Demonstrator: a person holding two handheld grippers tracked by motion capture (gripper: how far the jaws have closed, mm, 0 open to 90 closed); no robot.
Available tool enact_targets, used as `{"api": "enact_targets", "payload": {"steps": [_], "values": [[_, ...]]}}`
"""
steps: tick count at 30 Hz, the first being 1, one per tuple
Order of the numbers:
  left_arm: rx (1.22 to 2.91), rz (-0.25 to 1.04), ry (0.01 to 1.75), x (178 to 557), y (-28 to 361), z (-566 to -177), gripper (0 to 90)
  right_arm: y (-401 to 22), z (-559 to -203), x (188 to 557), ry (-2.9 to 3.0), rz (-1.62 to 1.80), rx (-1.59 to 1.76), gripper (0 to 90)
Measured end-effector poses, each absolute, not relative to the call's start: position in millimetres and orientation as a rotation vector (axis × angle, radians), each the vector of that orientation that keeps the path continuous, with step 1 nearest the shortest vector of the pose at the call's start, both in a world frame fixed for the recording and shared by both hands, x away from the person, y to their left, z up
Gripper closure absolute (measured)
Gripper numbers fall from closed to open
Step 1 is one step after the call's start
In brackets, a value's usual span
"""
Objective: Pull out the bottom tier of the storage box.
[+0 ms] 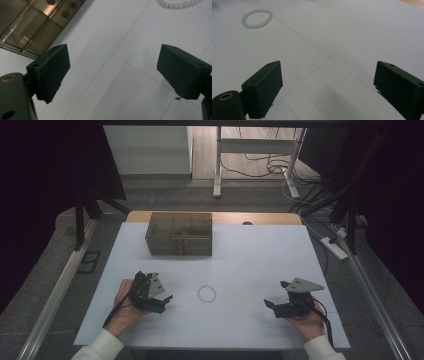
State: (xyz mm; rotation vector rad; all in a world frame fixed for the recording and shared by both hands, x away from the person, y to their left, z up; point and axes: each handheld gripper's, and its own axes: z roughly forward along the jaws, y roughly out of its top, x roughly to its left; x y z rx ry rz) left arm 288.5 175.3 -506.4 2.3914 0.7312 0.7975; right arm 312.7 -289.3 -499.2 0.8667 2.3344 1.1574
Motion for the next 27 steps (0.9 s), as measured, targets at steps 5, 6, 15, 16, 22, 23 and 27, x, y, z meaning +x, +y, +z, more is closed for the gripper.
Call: {"api": "enact_targets", "payload": {"steps": [5, 6, 15, 16, 22, 23, 27], "values": [[2.408, 0.808, 0.712, 292.2, 171.3, -507.1, 12.8, -288.6, -500.1, 312.8, 2.34, 1.158, 0.862, 8.3], [2.412, 0.818, 0.709, 292.6, 170.0, -507.4, 13.0, -288.6, -500.1, 312.8, 2.34, 1.156, 0.861, 8.3], [2.429, 0.877, 0.689, 296.1, 165.2, -507.6, 13.5, -288.0, -500.7, 313.0, 2.343, 1.148, 0.857, 8.3], [2.429, 0.879, 0.689, 297.2, 164.6, -507.7, 13.5, -287.9, -500.8, 313.0, 2.343, 1.147, 0.856, 8.3], [2.438, 0.906, 0.674, 301.5, 159.7, -508.0, 13.8, -287.5, -500.7, 312.5, 2.341, 1.144, 0.851, 8.3], [2.438, 0.912, 0.672, 302.0, 159.1, -508.0, 13.8, -287.5, -500.7, 312.5, 2.342, 1.142, 0.85, 8.3], [2.44, 0.924, 0.671, 306.0, 157.0, -507.8, 13.9, -287.2, -501.2, 312.8, 2.342, 1.144, 0.853, 8.3]]}}
